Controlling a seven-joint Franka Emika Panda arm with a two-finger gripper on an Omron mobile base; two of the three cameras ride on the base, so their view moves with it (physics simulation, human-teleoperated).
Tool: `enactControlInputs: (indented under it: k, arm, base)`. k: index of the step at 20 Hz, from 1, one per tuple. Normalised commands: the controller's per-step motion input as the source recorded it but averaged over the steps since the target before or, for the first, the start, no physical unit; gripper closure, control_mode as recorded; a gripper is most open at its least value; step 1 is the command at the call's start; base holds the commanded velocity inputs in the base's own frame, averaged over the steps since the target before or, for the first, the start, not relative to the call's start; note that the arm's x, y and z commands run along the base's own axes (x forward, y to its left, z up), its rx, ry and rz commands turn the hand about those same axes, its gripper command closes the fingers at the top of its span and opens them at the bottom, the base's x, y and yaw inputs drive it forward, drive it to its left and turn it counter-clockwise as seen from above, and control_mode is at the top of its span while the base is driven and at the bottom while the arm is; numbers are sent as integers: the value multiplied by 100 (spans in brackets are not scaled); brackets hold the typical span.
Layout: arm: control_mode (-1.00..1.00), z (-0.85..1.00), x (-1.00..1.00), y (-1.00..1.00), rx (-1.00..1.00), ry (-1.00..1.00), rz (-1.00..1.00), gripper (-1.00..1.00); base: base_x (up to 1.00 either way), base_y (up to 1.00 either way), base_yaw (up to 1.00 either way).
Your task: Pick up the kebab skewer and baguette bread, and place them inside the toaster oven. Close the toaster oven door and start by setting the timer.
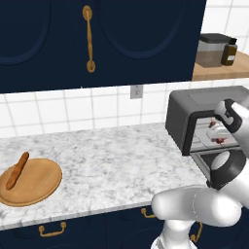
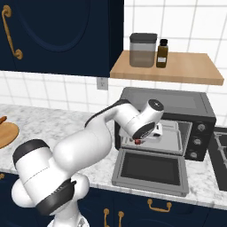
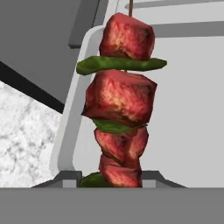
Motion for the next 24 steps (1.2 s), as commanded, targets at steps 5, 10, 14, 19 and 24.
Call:
enactControlInputs:
  k: [5,10,14,19,24]
  arm:
    - [-100,-16,25,0,1,0,0,100]
    - [-100,-17,15,0,0,0,1,100]
    - [-100,-29,-1,0,0,0,3,100]
    - [-100,-20,-10,0,0,0,4,-100]
    - [-100,-2,-5,-1,0,-2,3,-100]
  base:
    - [0,0,0]
    - [0,0,0]
    - [0,0,0]
    - [0,0,0]
    - [0,0,0]
